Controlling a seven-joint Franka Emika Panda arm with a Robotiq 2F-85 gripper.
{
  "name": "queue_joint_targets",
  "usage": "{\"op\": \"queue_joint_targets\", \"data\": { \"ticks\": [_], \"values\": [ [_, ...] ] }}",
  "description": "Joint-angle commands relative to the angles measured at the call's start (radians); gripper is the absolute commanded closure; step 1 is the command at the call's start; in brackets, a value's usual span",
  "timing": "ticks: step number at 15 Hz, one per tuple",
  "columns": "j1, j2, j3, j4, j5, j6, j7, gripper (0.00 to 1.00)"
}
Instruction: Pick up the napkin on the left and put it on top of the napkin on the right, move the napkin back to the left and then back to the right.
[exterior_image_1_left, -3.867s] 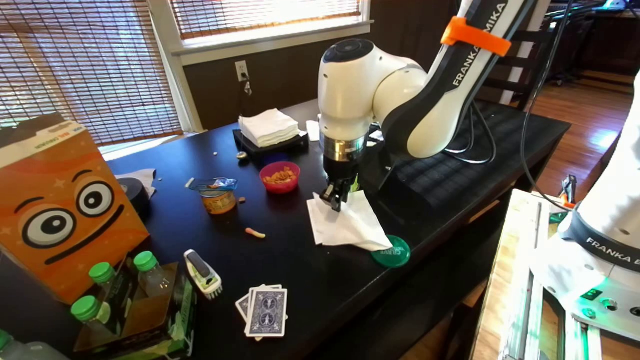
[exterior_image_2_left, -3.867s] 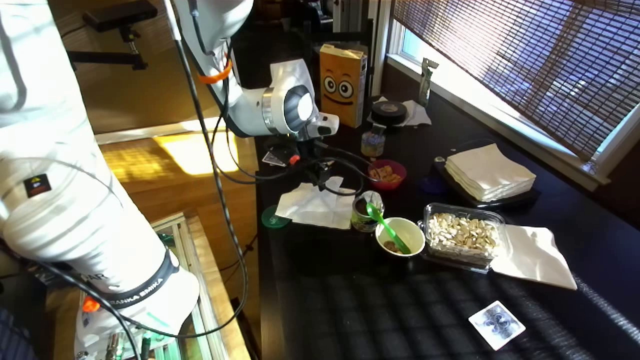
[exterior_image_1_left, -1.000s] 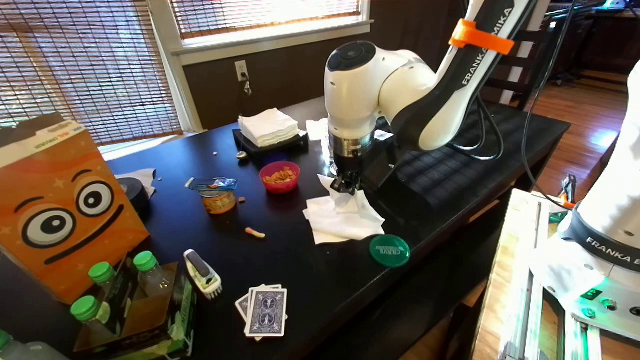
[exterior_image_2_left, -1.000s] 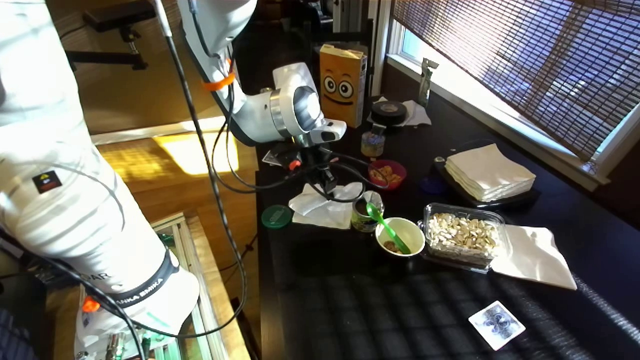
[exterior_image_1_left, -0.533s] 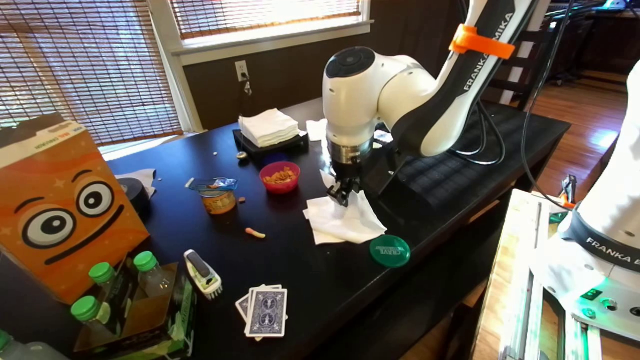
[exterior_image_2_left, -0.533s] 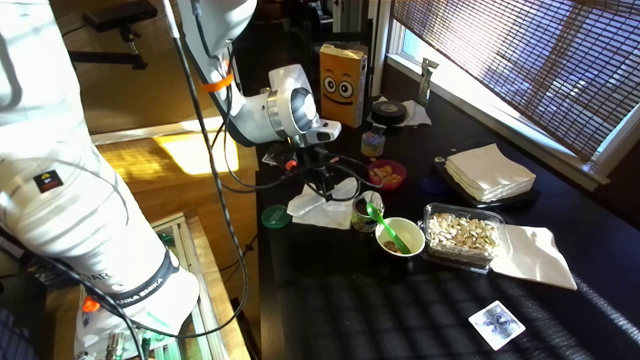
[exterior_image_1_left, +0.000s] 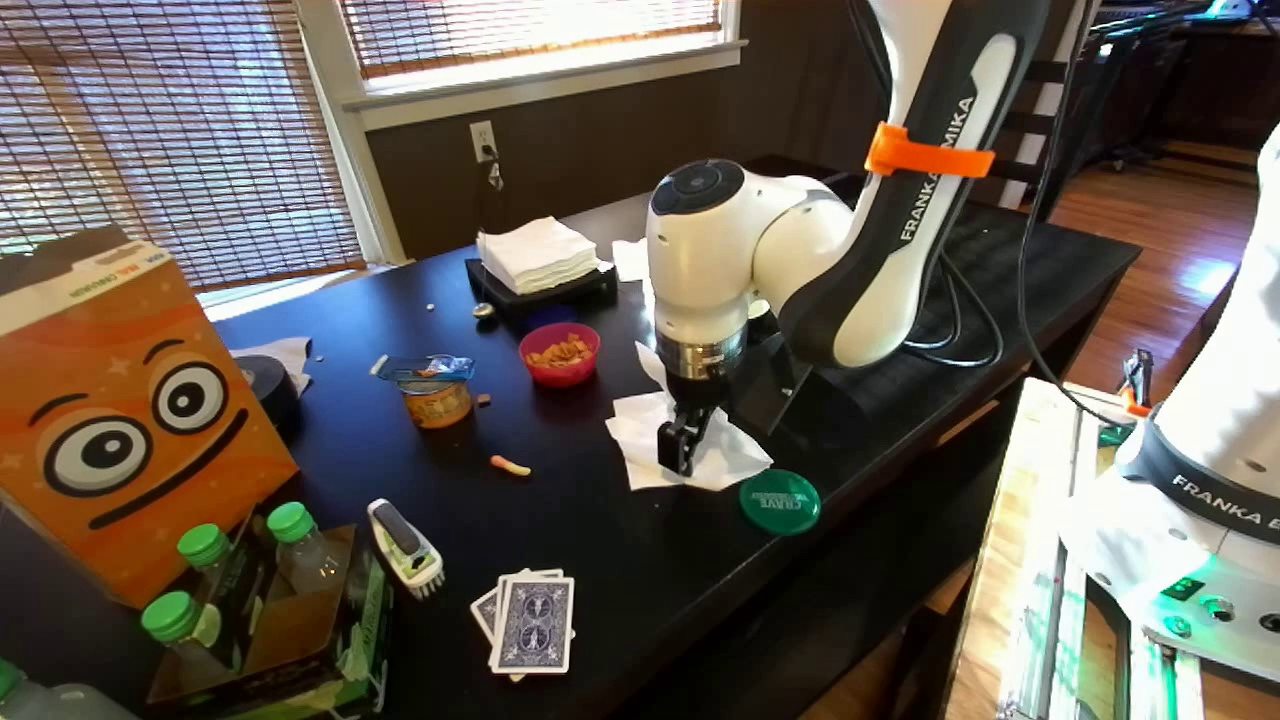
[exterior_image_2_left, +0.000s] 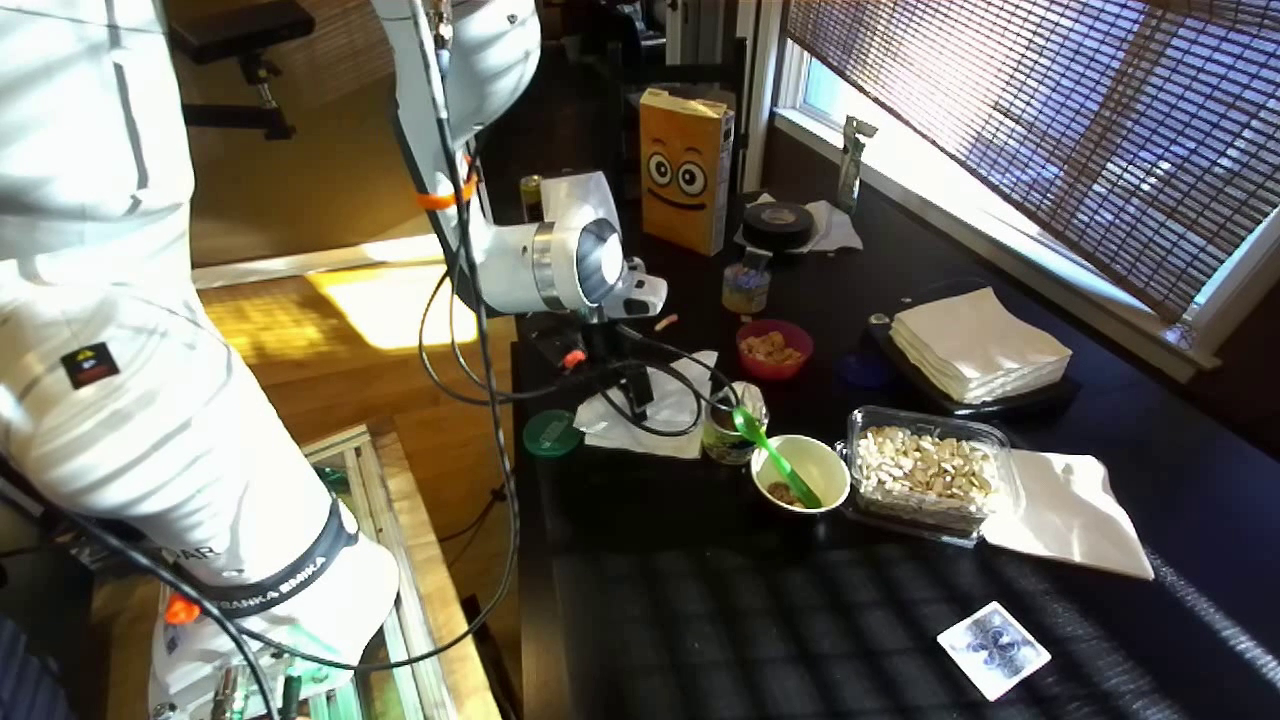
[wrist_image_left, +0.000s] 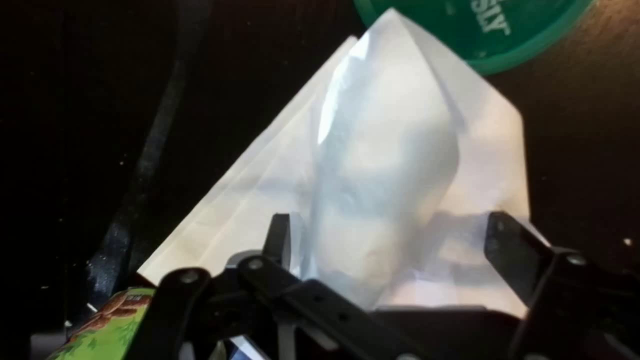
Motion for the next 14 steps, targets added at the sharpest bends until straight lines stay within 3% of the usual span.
{"op": "queue_joint_targets", "data": {
  "ticks": [1, 4, 7, 14],
  "values": [
    [-0.036, 0.043, 0.034, 0.024, 0.045, 0.020, -0.058, 0.07],
    [-0.042, 0.038, 0.040, 0.028, 0.051, 0.014, -0.069, 0.09],
    [-0.046, 0.021, 0.040, 0.023, 0.047, 0.003, -0.068, 0.01],
    [-0.070, 0.009, 0.028, 0.027, 0.037, 0.013, -0.069, 0.01]
  ]
}}
